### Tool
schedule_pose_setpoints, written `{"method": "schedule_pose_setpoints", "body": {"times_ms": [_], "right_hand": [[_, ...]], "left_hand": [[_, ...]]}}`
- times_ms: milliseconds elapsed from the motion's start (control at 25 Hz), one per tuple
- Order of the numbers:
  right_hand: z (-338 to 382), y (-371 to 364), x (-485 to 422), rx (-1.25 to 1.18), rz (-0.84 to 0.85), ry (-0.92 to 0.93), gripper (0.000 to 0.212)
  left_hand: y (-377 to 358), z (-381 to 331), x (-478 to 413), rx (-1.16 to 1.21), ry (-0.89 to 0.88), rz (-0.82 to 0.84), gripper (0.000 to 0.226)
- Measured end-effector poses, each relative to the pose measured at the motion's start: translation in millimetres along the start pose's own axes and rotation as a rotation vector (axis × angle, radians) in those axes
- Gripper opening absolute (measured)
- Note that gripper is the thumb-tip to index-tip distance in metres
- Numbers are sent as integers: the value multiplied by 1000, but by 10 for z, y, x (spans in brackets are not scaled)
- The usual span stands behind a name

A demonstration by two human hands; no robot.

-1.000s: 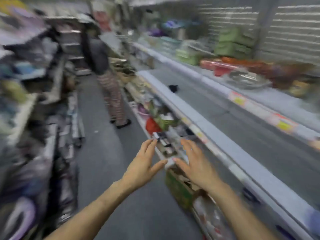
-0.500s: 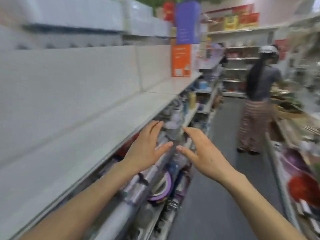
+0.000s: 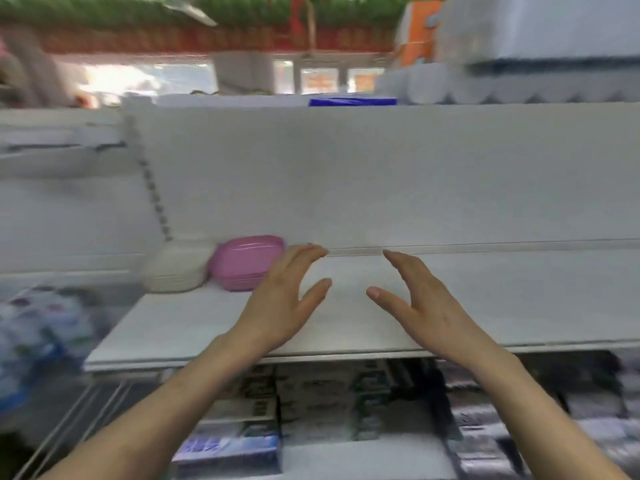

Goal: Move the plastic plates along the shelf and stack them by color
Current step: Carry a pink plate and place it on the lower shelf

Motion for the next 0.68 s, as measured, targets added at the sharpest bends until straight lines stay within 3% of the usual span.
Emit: {"method": "schedule_pose_setpoints", "body": {"times_ms": [160, 360, 440, 520, 680], "right_hand": [[435, -562, -426, -112, 173, 60, 87], [804, -1027, -923, -137, 263, 33, 103], [907, -1128, -1053, -137, 292, 22, 92], [967, -1171, -1131, -172, 311, 33, 67], [899, -1199, -1306, -260, 293, -17, 60]], "left_hand": [[583, 633, 345, -151, 203, -48, 61], [694, 1056, 418, -133, 371, 100, 85], [660, 1167, 375, -105, 383, 115, 86], [620, 1243, 306, -75, 381, 120, 86], [576, 1439, 145, 14, 347, 112, 80]]}}
Point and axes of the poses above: each hand's wrist, its own x-axis away from the middle knuckle, its own y-axis out of the back of the hand, z = x × y, the point moved 3 cm from there along -x, towards the middle knuckle, and after that the axes turned 3 degrees about x, right-handed, at the moved point
